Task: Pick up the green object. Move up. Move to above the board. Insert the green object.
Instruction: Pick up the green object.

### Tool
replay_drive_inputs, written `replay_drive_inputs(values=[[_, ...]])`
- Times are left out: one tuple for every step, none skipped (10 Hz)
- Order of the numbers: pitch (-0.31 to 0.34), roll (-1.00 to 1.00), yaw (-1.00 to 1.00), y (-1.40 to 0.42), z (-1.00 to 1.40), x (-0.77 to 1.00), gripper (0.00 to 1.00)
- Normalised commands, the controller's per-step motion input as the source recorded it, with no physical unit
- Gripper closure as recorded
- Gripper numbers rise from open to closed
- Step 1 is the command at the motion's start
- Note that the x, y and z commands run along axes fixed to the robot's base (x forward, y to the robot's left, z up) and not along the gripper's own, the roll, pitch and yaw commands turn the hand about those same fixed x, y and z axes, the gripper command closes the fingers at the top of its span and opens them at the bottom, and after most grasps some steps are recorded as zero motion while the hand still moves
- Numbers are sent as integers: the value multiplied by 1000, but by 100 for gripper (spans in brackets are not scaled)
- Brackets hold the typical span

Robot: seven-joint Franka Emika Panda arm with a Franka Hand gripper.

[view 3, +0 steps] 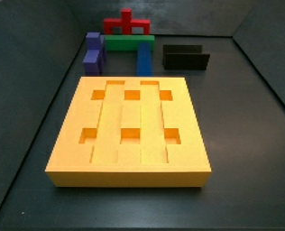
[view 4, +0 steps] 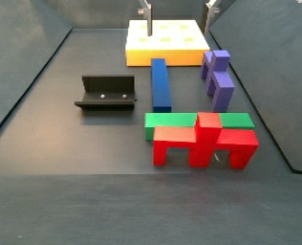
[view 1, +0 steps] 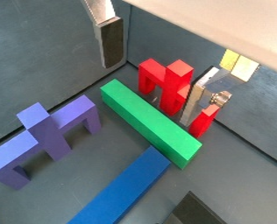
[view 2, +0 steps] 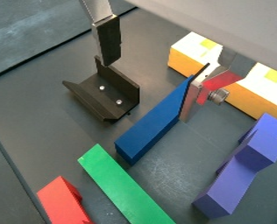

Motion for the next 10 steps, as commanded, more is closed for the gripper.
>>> replay_drive_inputs(values=[[-4,0,-11,0,0,-34,0],[0,0,-277,51,-143,-74,0],[63,0,-940,46,-374,-209,0],[83,0,-1000,0,-403,-83,0],[90,0,-1000,0,-414,-46,0],[90,0,-1000,0,-414,-46,0],[90,0,-1000,0,-414,-46,0],[89,0,-1000,0,-414,-46,0],[81,0,-1000,0,-397,-46,0],[67,0,-1000,0,-354,-43,0]])
